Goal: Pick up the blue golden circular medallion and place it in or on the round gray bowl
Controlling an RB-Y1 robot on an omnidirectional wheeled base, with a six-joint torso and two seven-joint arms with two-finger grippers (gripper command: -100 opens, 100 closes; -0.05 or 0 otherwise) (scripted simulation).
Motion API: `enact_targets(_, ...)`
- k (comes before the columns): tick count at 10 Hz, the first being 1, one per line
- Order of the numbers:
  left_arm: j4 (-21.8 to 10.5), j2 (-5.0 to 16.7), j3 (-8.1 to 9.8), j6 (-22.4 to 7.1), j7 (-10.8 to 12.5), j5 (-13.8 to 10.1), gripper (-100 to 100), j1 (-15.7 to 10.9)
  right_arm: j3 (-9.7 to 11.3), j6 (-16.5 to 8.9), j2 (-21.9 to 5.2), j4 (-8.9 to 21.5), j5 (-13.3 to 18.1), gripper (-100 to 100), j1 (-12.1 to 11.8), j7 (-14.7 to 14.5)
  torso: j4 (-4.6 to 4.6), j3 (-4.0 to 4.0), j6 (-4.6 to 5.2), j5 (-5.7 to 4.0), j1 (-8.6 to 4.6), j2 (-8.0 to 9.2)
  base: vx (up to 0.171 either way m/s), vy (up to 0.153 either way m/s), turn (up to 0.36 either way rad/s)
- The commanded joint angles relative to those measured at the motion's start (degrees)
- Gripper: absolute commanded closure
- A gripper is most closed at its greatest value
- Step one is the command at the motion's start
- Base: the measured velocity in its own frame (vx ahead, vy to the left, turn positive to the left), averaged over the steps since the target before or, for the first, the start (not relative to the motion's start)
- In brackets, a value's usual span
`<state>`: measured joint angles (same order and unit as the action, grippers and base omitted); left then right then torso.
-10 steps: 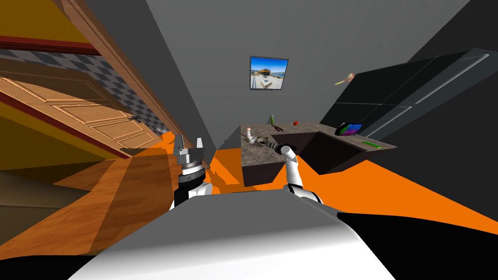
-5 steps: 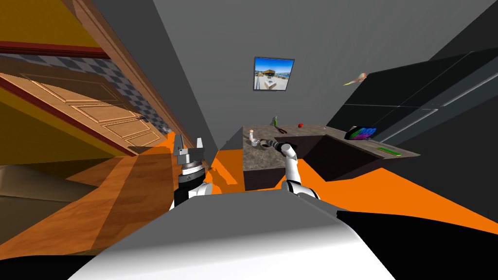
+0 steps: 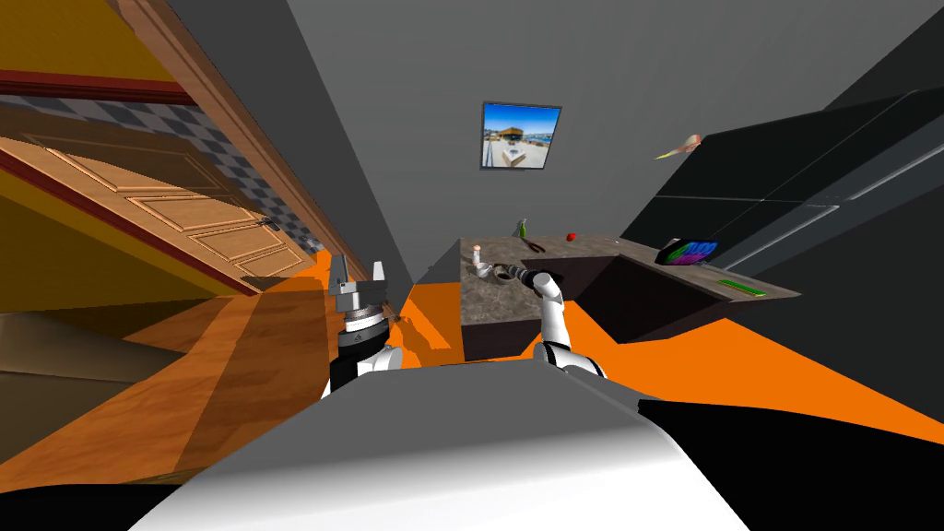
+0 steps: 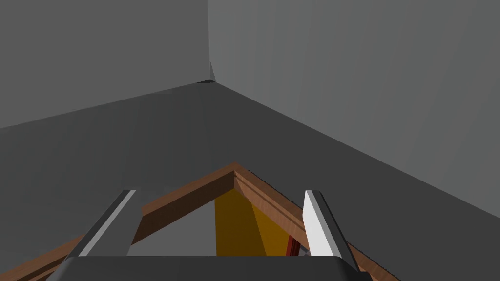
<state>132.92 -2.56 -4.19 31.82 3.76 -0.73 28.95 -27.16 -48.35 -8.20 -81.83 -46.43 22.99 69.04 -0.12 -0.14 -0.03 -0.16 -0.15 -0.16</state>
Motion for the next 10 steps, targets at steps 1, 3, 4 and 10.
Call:
enact_targets(1,0.0,0.0,0.00,0.0,0.0,0.0,0,0.0,0.0,0.0,0.0,0.0,0.0,0,0.0,0.0,0.00,0.00,0.00,0.00,0.00,0.00,0.000,0.000,0.000)
enact_targets(3,0.0,0.0,0.00,0.0,0.0,0.0,0,0.0,-0.5,-2.7,-1.7,-1.9,0.2,-100,0.7,2.2,0.01,0.00,0.00,0.02,0.07,-0.01,0.007,0.034,-0.021)
enact_targets(4,0.0,0.0,0.00,0.0,0.0,0.0,0,0.0,-0.7,-3.6,-2.2,-2.5,0.2,-100,0.9,2.9,0.00,-0.01,0.00,0.03,0.14,-0.02,0.002,0.049,-0.018)
enact_targets(10,0.0,0.0,0.00,0.0,0.0,0.0,0,0.0,-1.5,-7.8,-5.1,-5.3,0.5,-100,2.3,6.3,0.00,-0.01,-0.01,0.04,0.17,-0.02,0.005,0.039,-0.014)
